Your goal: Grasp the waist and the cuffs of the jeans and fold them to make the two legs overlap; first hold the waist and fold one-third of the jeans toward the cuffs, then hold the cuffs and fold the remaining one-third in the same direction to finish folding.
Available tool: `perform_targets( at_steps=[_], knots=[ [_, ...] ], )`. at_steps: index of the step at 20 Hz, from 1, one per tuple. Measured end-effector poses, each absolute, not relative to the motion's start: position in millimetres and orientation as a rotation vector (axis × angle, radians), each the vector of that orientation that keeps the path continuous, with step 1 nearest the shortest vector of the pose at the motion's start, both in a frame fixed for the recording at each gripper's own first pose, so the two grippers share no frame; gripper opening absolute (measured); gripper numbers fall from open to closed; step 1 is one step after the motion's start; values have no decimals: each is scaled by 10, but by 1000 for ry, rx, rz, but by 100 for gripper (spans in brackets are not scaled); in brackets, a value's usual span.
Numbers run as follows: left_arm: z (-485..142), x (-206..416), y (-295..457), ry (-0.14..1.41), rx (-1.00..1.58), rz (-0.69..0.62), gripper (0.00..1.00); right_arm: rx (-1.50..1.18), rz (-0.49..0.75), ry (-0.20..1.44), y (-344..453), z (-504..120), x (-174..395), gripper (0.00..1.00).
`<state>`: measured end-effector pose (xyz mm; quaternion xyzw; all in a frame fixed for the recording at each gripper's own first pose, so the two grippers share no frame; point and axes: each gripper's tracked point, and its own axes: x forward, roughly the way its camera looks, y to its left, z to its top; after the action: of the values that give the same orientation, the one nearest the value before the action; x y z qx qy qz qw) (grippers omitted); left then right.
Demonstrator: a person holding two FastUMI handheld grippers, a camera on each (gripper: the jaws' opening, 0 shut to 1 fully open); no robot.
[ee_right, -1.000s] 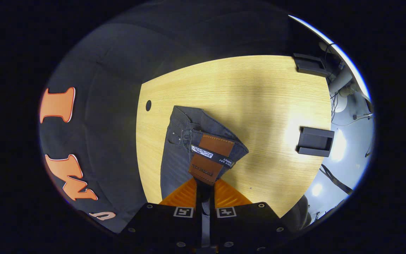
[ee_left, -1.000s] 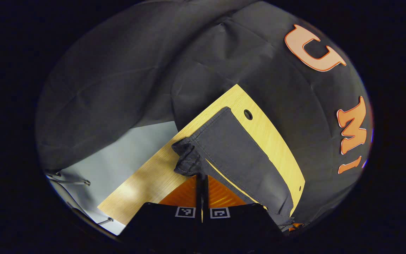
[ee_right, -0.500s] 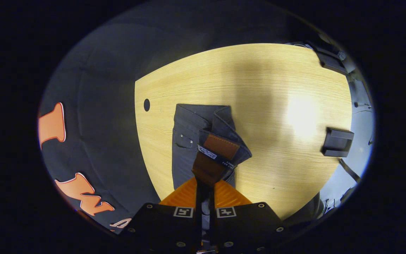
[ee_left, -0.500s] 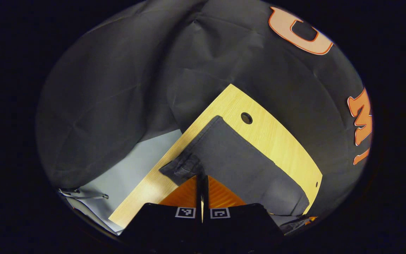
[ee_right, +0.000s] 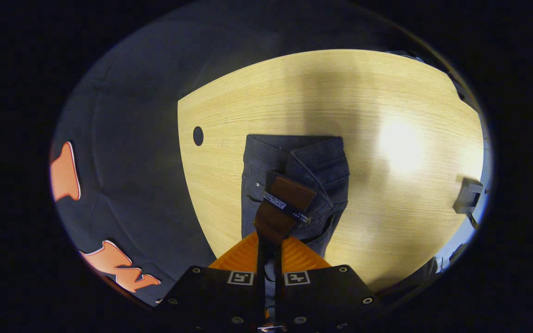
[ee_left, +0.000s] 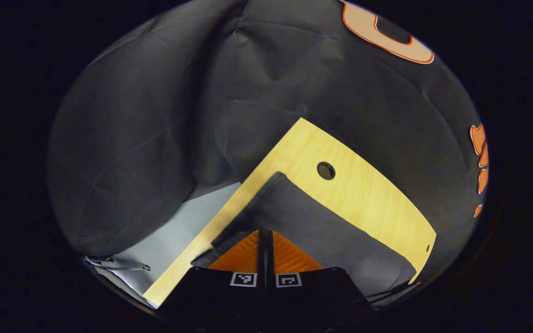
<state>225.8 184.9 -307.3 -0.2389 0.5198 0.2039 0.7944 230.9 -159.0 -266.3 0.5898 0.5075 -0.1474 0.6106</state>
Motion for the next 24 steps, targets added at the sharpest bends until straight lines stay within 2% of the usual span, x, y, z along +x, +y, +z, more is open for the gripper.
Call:
perform_targets(
  at_steps=[2, 4, 7, 9, 12, 14, 16, 21, 23, 24],
  knots=[
    [-3097, 2256, 1726, 1158, -510, 411, 1, 1346, -337, 1179, -1532, -2697, 2410, 10],
    [-3261, 2168, 1364, 1260, -596, 319, 1, 1336, -321, 1186, -1467, -2744, 2445, 10],
    [-3471, 2099, 1117, 1360, -614, 329, 5, 1349, -333, 1196, -1476, -2773, 2463, 10],
    [-3687, 2201, 1100, 1376, -558, 353, 27, 1348, -327, 1201, -1479, -2778, 2458, 10],
    [-3973, 2120, 1036, 1492, -473, 403, 58, 1341, -321, 1201, -1496, -2777, 2449, 10],
    [-4111, 2006, 1021, 1565, -452, 461, 65, 1342, -319, 1204, -1499, -2779, 2445, 10],
    [-4175, 1961, 1025, 1594, -467, 506, 65, 1336, -310, 1205, -1504, -2784, 2438, 10],
    [-4211, 1962, 1080, 1598, -424, 503, 64, 1348, -309, 1194, -1498, -2835, 2445, 10],
    [-4190, 1937, 1125, 1583, -445, 521, 7, 1363, -310, 1192, -1491, -2843, 2442, 10],
    [-4218, 1927, 1117, 1566, -464, 514, 1, 1363, -307, 1192, -1494, -2844, 2440, 10]
  ],
)
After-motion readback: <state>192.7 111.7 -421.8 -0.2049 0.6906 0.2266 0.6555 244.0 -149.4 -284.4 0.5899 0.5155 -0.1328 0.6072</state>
